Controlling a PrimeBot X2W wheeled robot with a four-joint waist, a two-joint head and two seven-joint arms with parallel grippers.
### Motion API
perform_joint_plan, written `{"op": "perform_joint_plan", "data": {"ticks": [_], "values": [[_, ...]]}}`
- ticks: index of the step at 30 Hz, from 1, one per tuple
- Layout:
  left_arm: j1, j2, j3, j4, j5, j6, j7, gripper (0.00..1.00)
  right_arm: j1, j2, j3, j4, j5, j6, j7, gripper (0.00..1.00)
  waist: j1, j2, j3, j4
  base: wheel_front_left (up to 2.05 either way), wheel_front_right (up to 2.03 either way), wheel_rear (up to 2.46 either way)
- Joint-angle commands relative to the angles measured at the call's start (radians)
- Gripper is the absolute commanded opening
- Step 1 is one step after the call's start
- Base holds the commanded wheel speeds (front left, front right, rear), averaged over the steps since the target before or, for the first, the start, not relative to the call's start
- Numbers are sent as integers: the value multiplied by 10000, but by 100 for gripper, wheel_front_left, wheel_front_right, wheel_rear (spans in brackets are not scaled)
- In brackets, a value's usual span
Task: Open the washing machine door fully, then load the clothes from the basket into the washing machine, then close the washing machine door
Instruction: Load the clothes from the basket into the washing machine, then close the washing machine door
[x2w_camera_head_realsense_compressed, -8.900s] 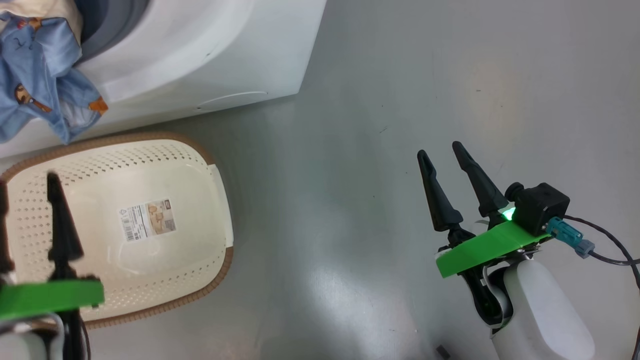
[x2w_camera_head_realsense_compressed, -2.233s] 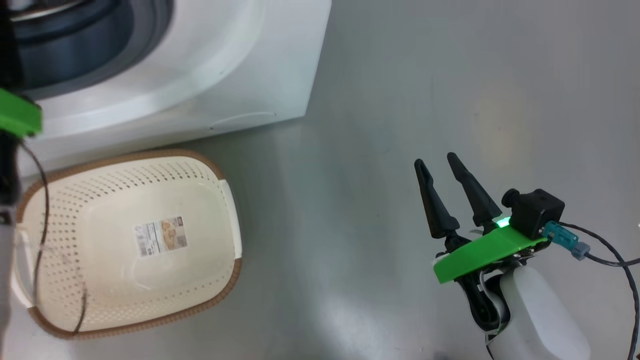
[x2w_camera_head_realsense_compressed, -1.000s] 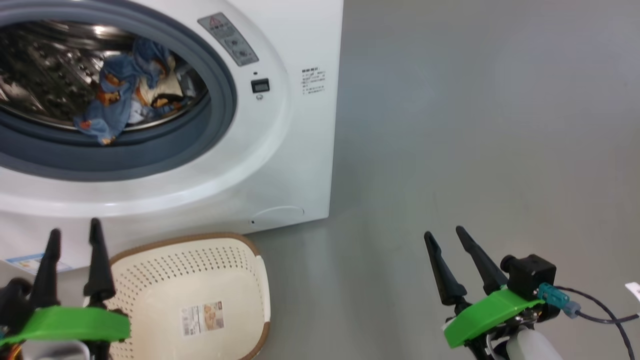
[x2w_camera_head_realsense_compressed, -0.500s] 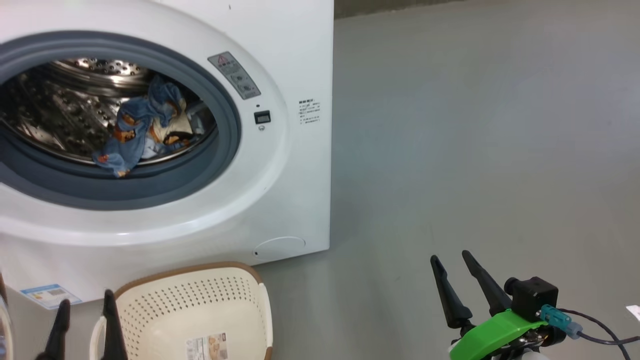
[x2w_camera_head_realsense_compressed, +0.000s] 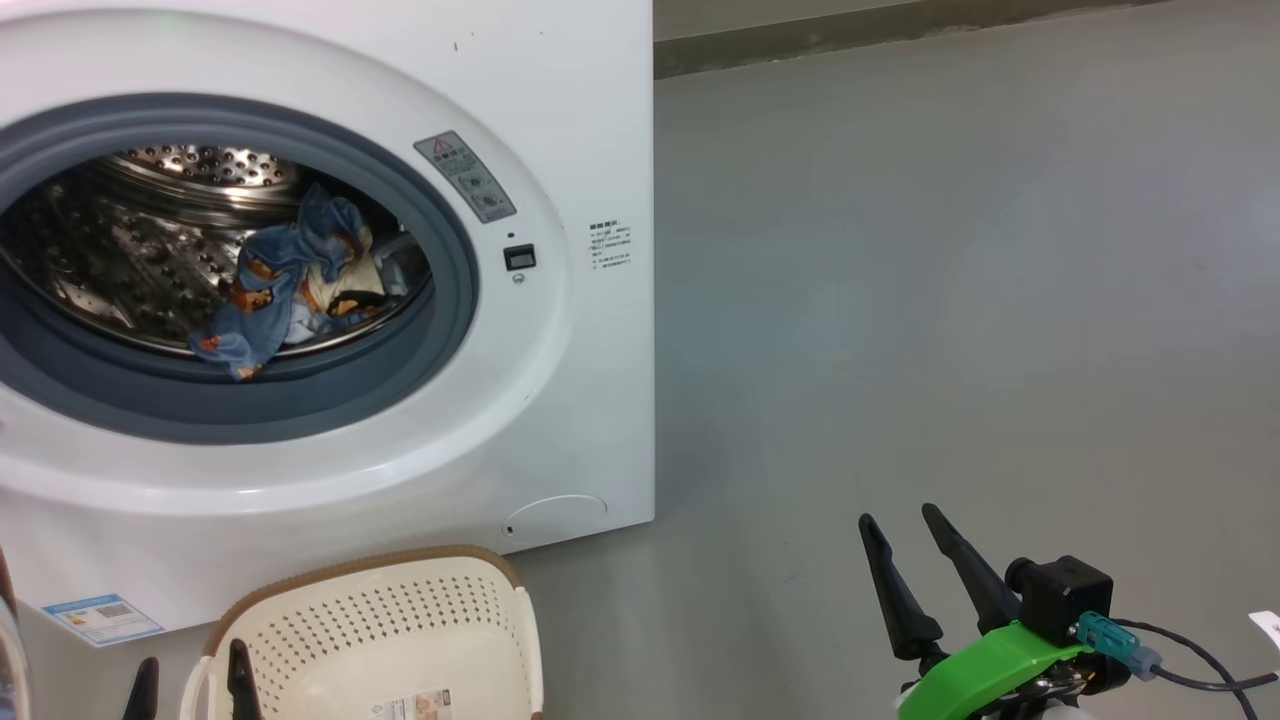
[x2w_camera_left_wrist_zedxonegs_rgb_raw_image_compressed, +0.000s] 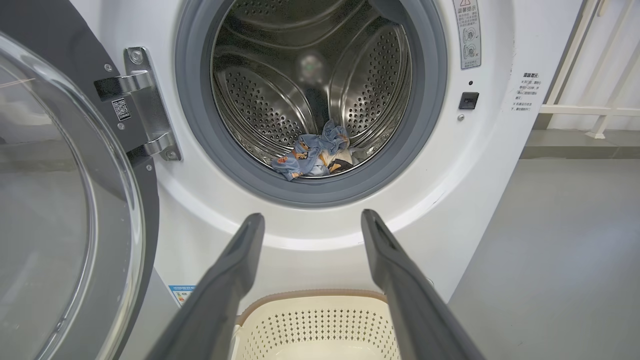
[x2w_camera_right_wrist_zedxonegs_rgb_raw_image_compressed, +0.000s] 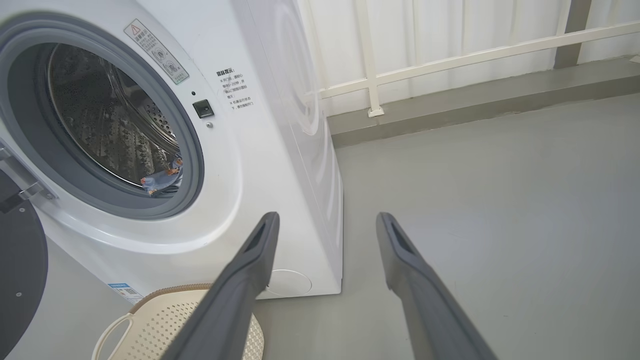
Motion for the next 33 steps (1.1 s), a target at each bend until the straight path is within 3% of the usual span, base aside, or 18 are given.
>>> {"op": "perform_joint_plan", "data": {"ticks": [1, 12, 33], "values": [[-135, -23, 441, -283, 152, -130, -122, 100, 72, 53, 282, -206, -19, 16, -120, 100, 0, 0, 3, -9, 0, 0, 0], [8, -386, 823, -322, 435, -417, -122, 100, 71, 53, 230, -238, -16, 16, -120, 100, 0, 0, 29, -16, 0, 0, 0], [-18, -518, 1016, -9, 538, -635, -122, 100, 67, 53, 186, -308, -474, 16, -120, 100, 0, 0, 70, -4, 0, 0, 0]]}}
